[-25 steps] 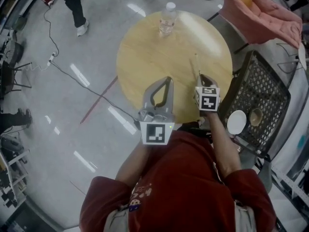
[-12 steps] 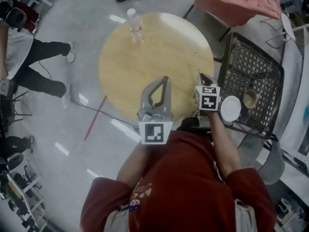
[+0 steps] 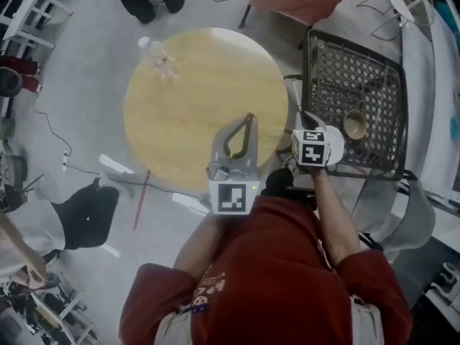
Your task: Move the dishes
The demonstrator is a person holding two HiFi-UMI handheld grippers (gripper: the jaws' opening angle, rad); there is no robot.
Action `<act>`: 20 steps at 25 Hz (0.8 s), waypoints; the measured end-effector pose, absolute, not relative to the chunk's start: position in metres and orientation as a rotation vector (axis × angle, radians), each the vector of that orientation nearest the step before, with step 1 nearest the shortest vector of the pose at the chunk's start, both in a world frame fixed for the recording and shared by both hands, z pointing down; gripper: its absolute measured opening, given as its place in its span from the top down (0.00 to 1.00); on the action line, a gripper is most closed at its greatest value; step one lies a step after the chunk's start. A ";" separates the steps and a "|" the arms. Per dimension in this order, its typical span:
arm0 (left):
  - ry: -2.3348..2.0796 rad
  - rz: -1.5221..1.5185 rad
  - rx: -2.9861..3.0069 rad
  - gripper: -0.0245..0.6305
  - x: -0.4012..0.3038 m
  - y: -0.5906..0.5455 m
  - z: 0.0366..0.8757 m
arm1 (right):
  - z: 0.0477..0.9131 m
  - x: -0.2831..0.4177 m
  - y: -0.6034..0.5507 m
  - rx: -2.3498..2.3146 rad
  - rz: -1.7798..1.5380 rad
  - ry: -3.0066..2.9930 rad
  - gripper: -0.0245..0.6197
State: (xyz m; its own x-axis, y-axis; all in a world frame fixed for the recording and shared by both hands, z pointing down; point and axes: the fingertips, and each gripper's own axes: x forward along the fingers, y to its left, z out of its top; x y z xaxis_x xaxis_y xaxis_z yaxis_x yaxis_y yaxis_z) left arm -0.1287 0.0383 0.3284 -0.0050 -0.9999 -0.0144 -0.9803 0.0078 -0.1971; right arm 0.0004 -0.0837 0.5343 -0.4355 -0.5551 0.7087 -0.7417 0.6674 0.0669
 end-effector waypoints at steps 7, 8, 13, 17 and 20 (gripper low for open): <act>2.005 -0.186 -2.199 0.95 -0.080 0.010 0.330 | 0.537 0.063 -0.101 1.128 0.387 -2.114 0.93; 1.987 -0.189 -2.207 0.95 -0.074 0.006 0.329 | 0.538 0.070 -0.103 1.140 0.391 -2.111 0.93; 1.937 -0.190 -2.268 0.95 -0.041 -0.016 0.336 | 0.544 0.111 -0.115 1.200 0.429 -2.075 0.93; 1.852 -0.209 -2.308 0.95 -0.015 -0.033 0.338 | 0.548 0.144 -0.124 1.269 0.467 -2.042 0.93; 1.804 -0.209 -2.342 0.95 0.004 -0.045 0.339 | 0.548 0.166 -0.128 1.315 0.491 -2.025 0.93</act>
State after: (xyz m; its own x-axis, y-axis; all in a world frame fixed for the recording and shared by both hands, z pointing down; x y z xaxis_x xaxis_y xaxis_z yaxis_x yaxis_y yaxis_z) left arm 0.0040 -0.0447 0.3392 0.2547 -0.9670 0.0026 -0.9421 -0.2487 -0.2250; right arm 0.1663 -0.1275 0.5478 -0.2720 -0.6555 0.7046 -0.9054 0.4224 0.0435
